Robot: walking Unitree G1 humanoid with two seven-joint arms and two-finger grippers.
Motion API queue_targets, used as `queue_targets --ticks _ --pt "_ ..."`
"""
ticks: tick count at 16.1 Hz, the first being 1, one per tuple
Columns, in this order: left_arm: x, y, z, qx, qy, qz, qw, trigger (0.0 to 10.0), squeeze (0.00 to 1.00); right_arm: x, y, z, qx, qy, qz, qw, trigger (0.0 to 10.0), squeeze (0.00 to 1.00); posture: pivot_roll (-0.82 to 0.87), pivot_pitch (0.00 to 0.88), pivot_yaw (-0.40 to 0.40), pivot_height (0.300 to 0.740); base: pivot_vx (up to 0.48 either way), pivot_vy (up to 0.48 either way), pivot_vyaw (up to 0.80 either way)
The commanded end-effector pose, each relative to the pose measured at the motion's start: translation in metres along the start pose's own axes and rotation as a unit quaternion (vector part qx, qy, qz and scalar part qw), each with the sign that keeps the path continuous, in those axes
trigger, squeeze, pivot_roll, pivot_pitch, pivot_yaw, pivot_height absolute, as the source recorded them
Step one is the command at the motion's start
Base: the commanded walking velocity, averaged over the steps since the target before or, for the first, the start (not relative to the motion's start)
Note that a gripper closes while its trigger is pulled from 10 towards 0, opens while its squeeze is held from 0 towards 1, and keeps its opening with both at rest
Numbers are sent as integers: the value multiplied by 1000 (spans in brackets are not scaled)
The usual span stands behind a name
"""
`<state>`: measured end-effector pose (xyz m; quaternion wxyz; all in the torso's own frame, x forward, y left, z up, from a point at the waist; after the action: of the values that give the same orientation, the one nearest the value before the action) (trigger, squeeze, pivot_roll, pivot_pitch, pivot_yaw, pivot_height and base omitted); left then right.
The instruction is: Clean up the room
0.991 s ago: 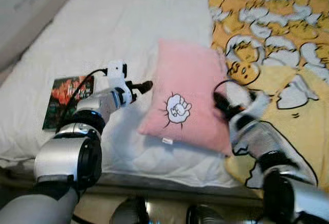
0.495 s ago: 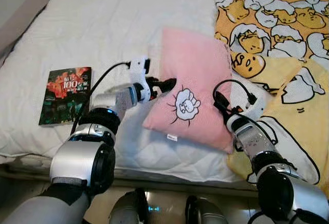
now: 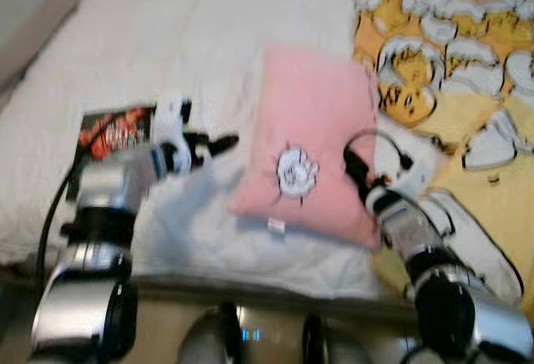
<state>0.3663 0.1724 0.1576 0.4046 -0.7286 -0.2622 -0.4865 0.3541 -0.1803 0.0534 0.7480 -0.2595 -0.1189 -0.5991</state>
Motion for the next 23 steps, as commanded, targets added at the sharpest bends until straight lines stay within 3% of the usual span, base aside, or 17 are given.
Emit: queue_targets --ticks 1,5,7,10,12,14,15,16,17,18,19,20,22,23 --pt "19 -7 -3 -6 4 -26 1000 10000 0 -14 -4 -10 -21 1 28 999 10000 0 88 207 -9 740 0 0 0" --pt "24 -7 -22 -27 -12 -27 999 10000 0 -15 -2 -6 -18 0 27 999 10000 0 84 175 -8 740 0 0 0" --pt "-3 12 -48 -54 -12 20 998 10000 0 -13 -1 -3 -8 -5 27 1000 10000 0 78 168 -7 740 0 0 0" --pt "-20 37 -66 -70 -24 32 997 10000 0 -12 -1 -3 -2 -8 30 1000 10000 0 58 178 -25 740 0 0 0" --pt "-34 62 -84 -68 -36 40 996 10000 0 -13 -7 -15 -14 -12 33 999 10000 0 27 183 -37 740 0 0 0" --pt "-46 75 -102 -83 1 60 995 10000 0 -16 -11 -20 -13 -18 37 999 10000 0 13 176 -33 740 0 0 0" --pt "-58 78 -98 -63 16 77 995 10000 0 -17 -12 -23 -26 -27 36 999 6980 0 13 173 -31 740 0 0 0" --pt "-67 79 -91 -35 18 83 996 0 0 -18 -13 -25 -33 -30 33 998 0 0 7 166 -25 740 0 0 0" --pt "-74 80 -79 14 22 77 997 0 0 -21 -13 -26 -35 -37 37 998 0 0 6 156 -16 740 0 0 0" --pt "-75 80 -77 25 12 68 997 0 0 -22 -14 -27 -42 -42 35 998 0 0 4 149 -17 740 0 0 0" --pt "-78 80 -75 34 27 70 997 0 0 -25 -15 -30 -47 -40 35 997 0 0 0 141 -17 740 0 0 0" --pt "-81 82 -75 37 18 62 997 0 0 -30 -17 -33 -59 -37 37 997 0 0 -1 118 -14 740 0 0 0" --pt "-76 84 -76 33 7 54 998 0 0 -36 -14 -28 -55 -22 36 998 0 0 -4 93 4 740 0 0 0" --pt "-74 85 -76 33 24 55 998 0 0 -35 -13 -27 -58 -26 34 997 0 0 -2 94 6 740 0 0 0"
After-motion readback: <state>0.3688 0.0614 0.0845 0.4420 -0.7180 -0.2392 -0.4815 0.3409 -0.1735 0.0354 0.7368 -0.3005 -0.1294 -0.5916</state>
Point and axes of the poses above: a point about 5 cm out from each wrist's last joint towards the gripper, its own y axis pointing out of the wrist towards the gripper, its own x axis along the axis of the wrist's last joint, z = x × y, the point moved 1 cm from there along y, pointing out of the wrist towards the gripper, and after that the axes turned 9 degrees about y, right-handed, at the moved point
